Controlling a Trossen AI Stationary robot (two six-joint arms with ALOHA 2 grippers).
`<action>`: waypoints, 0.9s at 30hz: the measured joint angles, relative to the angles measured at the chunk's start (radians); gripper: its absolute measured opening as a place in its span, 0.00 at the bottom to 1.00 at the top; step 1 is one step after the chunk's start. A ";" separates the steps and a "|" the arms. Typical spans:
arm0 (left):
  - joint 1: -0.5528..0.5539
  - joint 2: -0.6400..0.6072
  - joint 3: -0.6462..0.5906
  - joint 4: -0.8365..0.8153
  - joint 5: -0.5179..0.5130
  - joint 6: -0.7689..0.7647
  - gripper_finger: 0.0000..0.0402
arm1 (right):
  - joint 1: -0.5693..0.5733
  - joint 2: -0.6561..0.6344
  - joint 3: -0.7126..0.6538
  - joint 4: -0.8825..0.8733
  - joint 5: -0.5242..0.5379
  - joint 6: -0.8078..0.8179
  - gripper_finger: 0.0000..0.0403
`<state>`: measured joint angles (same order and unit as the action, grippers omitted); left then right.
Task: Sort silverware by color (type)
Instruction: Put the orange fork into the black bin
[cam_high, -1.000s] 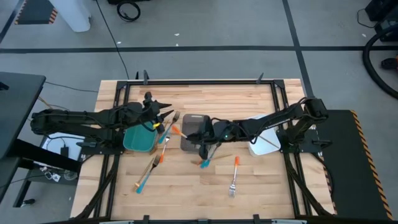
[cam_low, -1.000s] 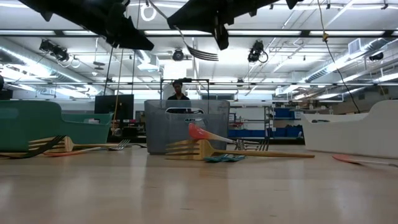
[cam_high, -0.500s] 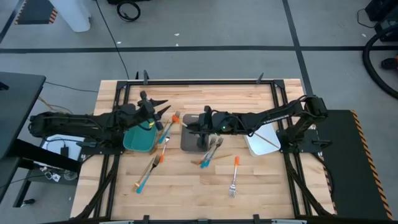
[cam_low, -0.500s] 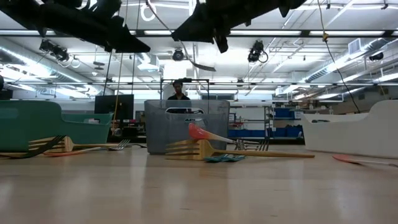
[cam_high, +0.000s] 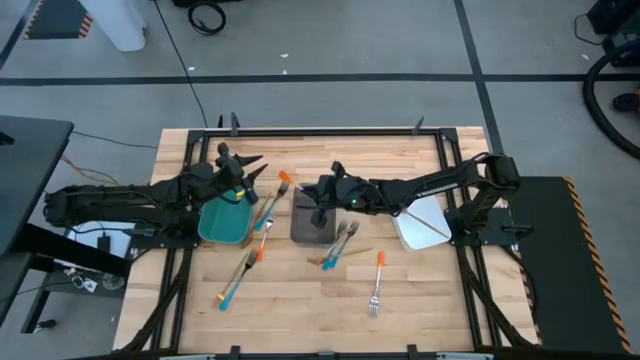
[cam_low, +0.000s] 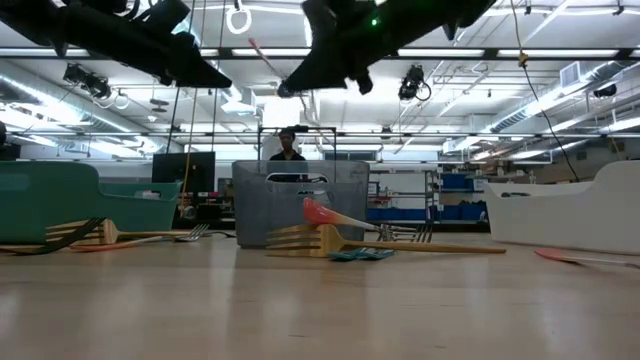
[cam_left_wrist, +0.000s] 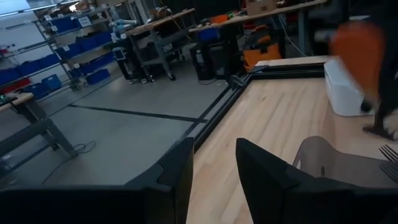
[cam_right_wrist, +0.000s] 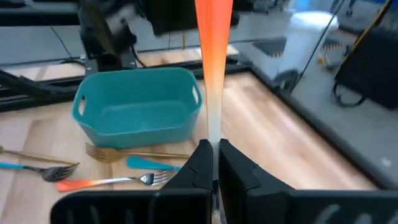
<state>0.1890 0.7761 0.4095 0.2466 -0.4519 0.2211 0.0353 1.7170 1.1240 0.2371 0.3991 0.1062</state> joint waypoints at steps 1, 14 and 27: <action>0.000 0.000 0.000 -0.002 0.000 0.000 0.32 | 0.000 0.014 0.000 0.000 0.000 0.017 0.03; 0.000 0.000 0.000 -0.013 -0.014 0.002 0.32 | 0.041 0.064 0.000 -0.057 0.137 0.286 0.03; 0.000 0.000 0.001 -0.007 -0.026 -0.026 0.32 | 0.071 0.065 0.000 -0.189 0.200 0.577 0.03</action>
<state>0.1886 0.7765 0.4107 0.2398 -0.4782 0.1952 0.1058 1.7817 1.1240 0.0484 0.5989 0.6831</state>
